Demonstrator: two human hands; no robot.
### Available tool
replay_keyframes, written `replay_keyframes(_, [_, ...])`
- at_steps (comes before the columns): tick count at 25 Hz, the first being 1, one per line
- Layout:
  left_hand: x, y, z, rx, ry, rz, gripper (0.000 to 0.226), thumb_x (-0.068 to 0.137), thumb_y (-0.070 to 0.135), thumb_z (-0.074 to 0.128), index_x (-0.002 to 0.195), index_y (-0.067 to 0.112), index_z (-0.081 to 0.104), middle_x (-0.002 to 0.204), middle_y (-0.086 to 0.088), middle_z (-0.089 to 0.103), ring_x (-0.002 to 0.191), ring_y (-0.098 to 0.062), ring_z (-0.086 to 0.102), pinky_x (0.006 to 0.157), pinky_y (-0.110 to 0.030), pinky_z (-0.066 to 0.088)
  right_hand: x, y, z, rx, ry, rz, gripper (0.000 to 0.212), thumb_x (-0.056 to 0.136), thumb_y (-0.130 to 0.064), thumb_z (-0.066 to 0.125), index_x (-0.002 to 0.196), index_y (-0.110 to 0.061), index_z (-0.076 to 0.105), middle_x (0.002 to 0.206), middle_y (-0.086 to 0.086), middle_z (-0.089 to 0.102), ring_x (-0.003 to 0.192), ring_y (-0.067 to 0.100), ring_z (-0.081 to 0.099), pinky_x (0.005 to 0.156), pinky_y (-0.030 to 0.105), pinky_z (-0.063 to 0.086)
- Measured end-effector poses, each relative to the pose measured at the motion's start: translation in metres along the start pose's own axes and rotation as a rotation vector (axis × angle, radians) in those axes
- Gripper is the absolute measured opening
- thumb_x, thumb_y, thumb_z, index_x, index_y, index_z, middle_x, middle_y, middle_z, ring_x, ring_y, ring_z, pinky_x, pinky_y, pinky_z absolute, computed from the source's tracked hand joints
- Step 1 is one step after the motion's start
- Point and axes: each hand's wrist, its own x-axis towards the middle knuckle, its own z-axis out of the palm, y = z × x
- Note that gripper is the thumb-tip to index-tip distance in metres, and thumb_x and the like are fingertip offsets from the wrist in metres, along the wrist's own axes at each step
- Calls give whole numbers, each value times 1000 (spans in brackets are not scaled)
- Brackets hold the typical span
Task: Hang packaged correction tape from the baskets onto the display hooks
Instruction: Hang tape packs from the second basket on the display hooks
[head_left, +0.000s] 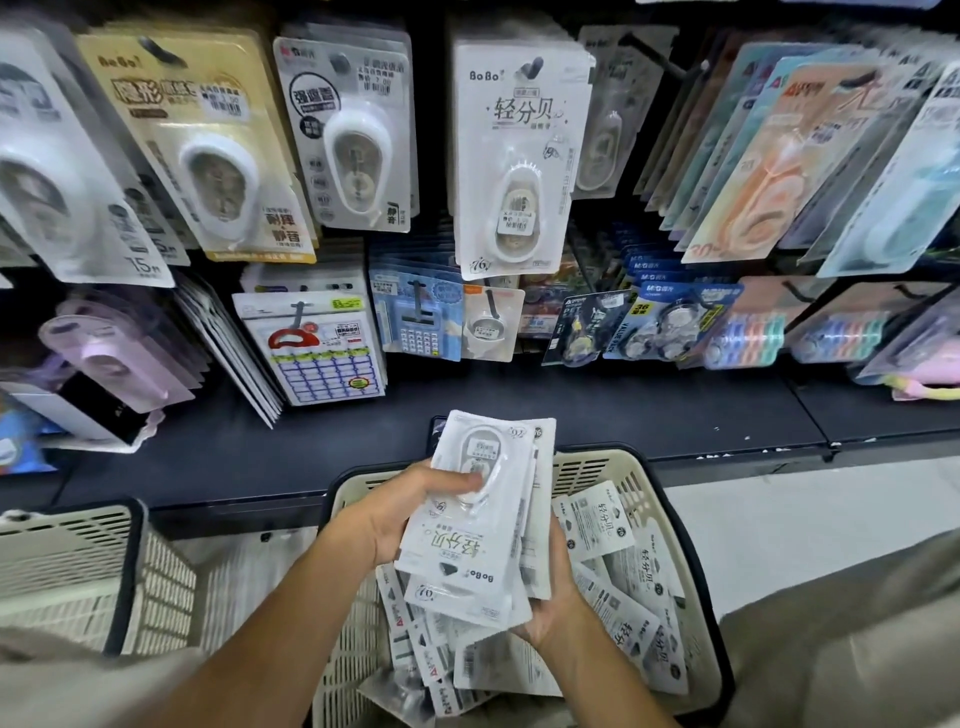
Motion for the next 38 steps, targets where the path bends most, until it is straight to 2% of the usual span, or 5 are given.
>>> replay_keyframes(11, [-1, 14, -5, -36, 242, 88, 48, 75, 21, 84, 118, 5, 69, 107, -28, 74, 89, -43, 74, 70, -54, 61, -12, -57, 1, -101, 40, -306, 66, 82, -27, 82, 141, -10, 57, 130, 13, 64, 120, 30, 57, 108, 51, 45])
replay_keyframes(17, [-11, 36, 23, -136, 205, 116, 38, 87, 47, 72, 107, 16, 81, 99, -16, 79, 83, -33, 78, 59, -40, 62, -37, -87, 56, -401, 260, -443, 68, 63, -8, 84, 126, -14, 59, 105, 14, 77, 80, 24, 75, 68, 42, 63])
replay_keyframes(22, [-38, 67, 43, 7, 20, 204, 64, 48, 27, 99, 107, 14, 78, 106, -17, 78, 91, -33, 77, 66, -37, 62, -73, -99, 92, -508, 255, -505, 42, 74, -20, 81, 107, 3, 69, 97, 22, 76, 76, 33, 75, 58, 38, 60])
replay_keyframes(30, [-116, 156, 51, 233, -133, 524, 63, 52, 23, 102, 109, 24, 75, 116, -18, 75, 101, -42, 73, 79, -48, 61, -137, -174, 153, -587, 268, -1066, 45, 59, -49, 82, 97, -32, 66, 82, 2, 74, 39, 11, 50, 33, 19, 34])
replay_keyframes(38, [-110, 193, 50, 128, -8, 723, 63, 39, 25, 101, 98, 26, 78, 109, -18, 77, 94, -41, 75, 70, -49, 63, -141, -201, 190, -857, 341, -962, 27, 82, -32, 78, 108, -30, 75, 84, 8, 76, 57, 26, 47, 42, 24, 28])
